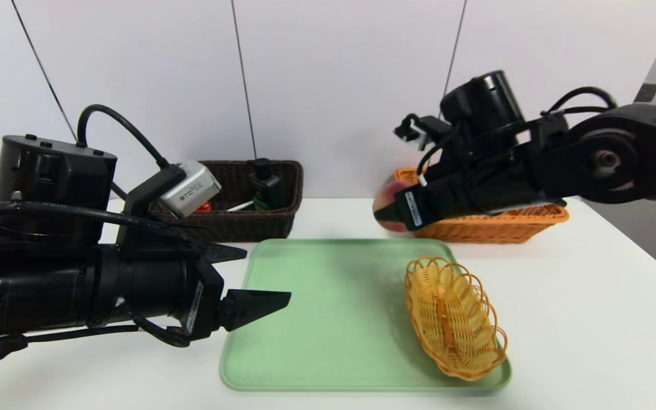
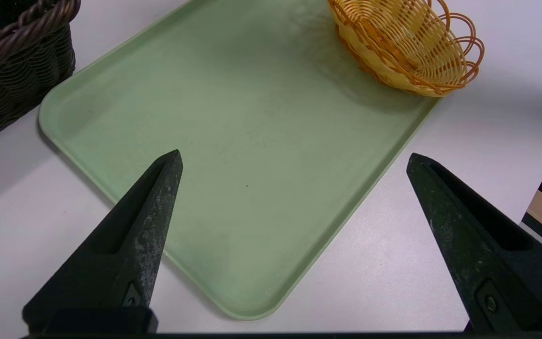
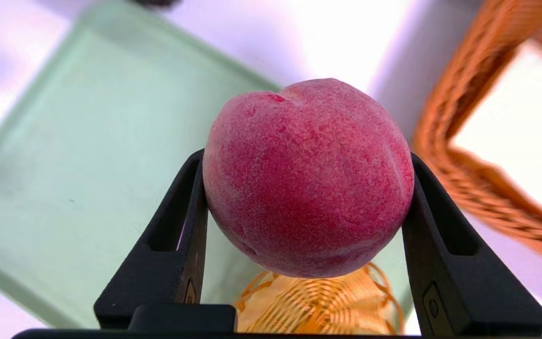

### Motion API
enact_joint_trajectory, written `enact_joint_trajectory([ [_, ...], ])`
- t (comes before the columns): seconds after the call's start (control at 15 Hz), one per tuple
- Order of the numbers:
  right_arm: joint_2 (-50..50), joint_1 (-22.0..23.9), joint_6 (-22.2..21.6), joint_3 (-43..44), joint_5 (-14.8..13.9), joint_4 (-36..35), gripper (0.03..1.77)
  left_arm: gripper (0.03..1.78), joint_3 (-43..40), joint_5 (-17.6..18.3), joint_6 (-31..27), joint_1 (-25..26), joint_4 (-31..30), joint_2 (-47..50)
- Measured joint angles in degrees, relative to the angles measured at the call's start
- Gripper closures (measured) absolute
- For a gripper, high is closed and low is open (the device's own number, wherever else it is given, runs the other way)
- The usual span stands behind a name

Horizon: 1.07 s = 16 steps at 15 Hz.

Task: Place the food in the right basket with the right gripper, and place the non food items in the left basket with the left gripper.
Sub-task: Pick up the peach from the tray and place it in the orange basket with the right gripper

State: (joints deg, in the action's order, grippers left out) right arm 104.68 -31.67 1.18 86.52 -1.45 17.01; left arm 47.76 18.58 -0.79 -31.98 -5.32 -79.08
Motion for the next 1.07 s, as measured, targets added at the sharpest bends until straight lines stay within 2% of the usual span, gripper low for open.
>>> enact_joint_trajectory([
  [0.2, -5.2, 1.8, 1.1, 0.2, 0.3, -2.1, 0.67, 0.12, 0.0, 0.0, -0.1, 0.0, 0.0, 0.0],
  [0.53, -8.0, 8.1, 1.0, 1.7, -0.1, -5.5, 0.67, 0.12, -0.2, 0.0, 0.0, 0.0, 0.0, 0.9],
  [1.07, -0.1, 21.6, 1.3, 1.4, 0.0, -5.7, 0.67, 0.12, -0.6, 0.0, 0.0, 0.1, 0.0, 1.3],
])
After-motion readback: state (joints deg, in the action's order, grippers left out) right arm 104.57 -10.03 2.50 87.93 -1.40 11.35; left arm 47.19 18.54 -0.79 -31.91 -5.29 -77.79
